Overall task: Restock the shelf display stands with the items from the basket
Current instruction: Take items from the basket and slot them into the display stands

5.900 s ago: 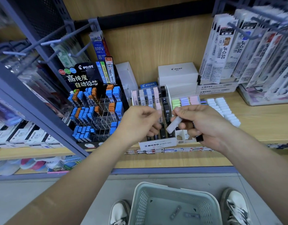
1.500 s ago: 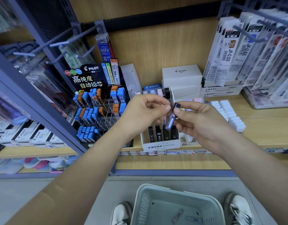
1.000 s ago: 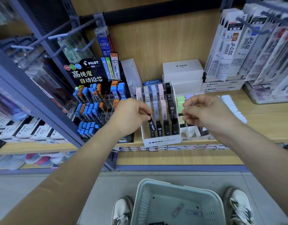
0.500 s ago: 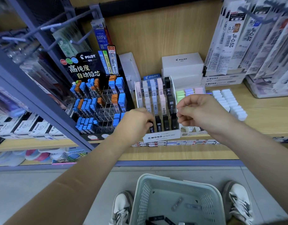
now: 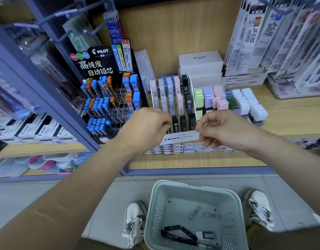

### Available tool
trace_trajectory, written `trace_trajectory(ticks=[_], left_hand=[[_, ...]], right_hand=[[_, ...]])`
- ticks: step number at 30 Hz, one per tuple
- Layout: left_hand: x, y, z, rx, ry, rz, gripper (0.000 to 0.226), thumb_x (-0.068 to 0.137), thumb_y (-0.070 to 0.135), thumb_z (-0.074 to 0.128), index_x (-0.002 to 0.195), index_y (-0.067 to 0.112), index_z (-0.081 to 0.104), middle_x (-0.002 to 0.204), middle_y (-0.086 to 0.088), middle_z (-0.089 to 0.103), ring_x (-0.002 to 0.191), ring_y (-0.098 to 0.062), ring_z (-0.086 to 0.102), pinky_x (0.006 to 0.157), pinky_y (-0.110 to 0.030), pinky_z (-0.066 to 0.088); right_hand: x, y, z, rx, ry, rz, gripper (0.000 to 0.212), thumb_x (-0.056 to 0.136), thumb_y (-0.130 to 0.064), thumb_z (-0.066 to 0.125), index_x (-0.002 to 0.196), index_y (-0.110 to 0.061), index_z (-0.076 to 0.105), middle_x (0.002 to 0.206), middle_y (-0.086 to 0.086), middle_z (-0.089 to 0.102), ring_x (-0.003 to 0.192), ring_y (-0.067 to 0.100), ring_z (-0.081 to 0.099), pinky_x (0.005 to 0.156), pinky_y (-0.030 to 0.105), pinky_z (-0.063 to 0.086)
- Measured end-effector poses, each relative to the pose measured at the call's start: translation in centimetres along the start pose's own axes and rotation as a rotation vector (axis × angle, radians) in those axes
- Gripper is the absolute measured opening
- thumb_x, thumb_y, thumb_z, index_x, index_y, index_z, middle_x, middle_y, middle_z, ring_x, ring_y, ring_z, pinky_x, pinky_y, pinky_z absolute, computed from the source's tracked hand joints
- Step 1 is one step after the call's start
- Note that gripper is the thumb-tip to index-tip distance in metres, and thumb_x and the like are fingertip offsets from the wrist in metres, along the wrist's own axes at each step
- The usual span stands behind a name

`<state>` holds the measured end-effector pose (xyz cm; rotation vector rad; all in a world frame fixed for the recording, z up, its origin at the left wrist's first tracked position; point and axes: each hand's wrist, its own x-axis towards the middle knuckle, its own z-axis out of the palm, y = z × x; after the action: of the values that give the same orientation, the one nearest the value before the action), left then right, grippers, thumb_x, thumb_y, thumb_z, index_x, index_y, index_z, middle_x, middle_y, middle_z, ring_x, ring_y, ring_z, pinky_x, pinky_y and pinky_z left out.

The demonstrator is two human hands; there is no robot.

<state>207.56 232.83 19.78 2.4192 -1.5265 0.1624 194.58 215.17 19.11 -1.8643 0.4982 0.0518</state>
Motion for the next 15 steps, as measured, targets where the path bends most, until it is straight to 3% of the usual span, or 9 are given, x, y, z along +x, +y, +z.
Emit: trace_trajectory(ticks=[3,6,10,15], left_hand=[[-2.0,1.2,1.1,-0.019,-0.088,0.03,0.017,0.088,0.019,0.056,0.092,0.017,0.072,0.087,0.001,0.07,0.083,-0.02,0.063,0.076,-0.037,0.053],[-4.3,2.3,5.2,-0.01,-0.324,-0.016,0.021,0.087,0.02,0.051,0.097,0.022,0.07,0.095,0.001,0.071,0.091,-0.022,0.063,0.079,-0.035,0.051],[-8.3,2.5,13.3,-0.035,-0.736,-0.082,0.029,0.091,0.012,0.046,0.109,0.02,0.067,0.113,-0.002,0.067,0.106,-0.024,0.058,0.087,-0.033,0.048],[-12.3,1.0,23.0,-0.2,-0.923,-0.274,0.033,0.095,0.008,0.044,0.118,0.019,0.065,0.132,0.0,0.058,0.121,-0.018,0.051,0.102,-0.03,0.041]], right_hand=[[-1.6,2.1,1.4,-0.174,-0.109,0.004,0.015,0.093,-0.007,0.058,0.081,-0.015,0.062,0.069,0.005,0.067,0.054,0.013,0.061,0.053,0.023,0.049],[-2.6,5.3,2.4,-0.305,-0.222,0.09,0.013,0.093,-0.009,0.058,0.082,-0.015,0.062,0.071,0.004,0.067,0.058,0.013,0.063,0.054,0.025,0.05],[-2.9,11.7,4.9,-0.178,-0.228,0.337,0.019,0.094,-0.001,0.05,0.082,-0.011,0.062,0.078,0.012,0.067,0.062,0.02,0.061,0.056,0.026,0.049],[-2.4,22.0,9.7,-0.254,-0.241,0.511,0.016,0.093,-0.009,0.054,0.095,-0.016,0.068,0.095,0.006,0.066,0.082,0.021,0.062,0.069,0.03,0.05]])
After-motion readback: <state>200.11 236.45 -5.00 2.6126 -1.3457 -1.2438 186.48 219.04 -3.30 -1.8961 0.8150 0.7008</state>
